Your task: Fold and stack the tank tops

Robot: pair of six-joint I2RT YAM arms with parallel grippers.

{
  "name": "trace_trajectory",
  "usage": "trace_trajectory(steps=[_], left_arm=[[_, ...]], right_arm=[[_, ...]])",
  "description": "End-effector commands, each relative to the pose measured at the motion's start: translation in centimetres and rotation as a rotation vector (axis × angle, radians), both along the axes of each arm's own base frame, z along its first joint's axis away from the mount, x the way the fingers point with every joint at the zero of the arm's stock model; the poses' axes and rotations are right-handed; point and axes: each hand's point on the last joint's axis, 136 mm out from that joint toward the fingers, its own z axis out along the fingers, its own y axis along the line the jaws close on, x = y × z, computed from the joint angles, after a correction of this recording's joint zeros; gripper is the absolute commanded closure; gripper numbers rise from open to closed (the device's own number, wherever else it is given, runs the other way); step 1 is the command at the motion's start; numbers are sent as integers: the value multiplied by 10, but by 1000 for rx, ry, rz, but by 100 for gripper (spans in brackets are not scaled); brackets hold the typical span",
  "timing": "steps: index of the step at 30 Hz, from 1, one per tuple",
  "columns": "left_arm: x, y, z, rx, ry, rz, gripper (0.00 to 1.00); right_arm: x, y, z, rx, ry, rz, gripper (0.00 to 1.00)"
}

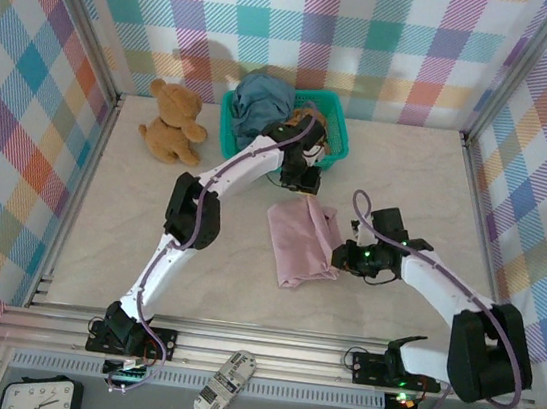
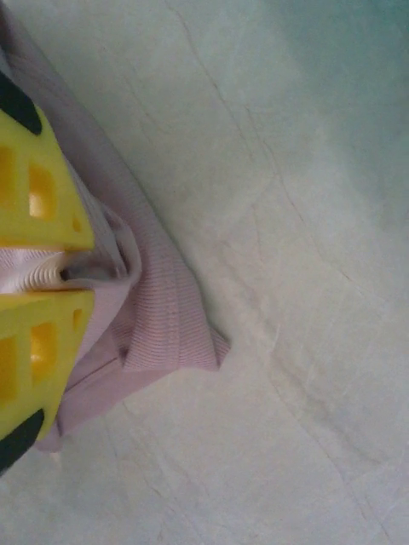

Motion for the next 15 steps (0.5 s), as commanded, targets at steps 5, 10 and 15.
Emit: trace_trajectory(steps=[5,10,15], left_arm=[[17,-20,18,-65,-110,-41,59],[13,-11,35,-33,-157,-90,52],[-8,15,33,66,-122,-150,49]], right_arm=[[21,-38,-20,-175,7,-118,78],[34,-61,-13,-288,-34,-212,76],[36,-54,8,-251,-66,-183,72]])
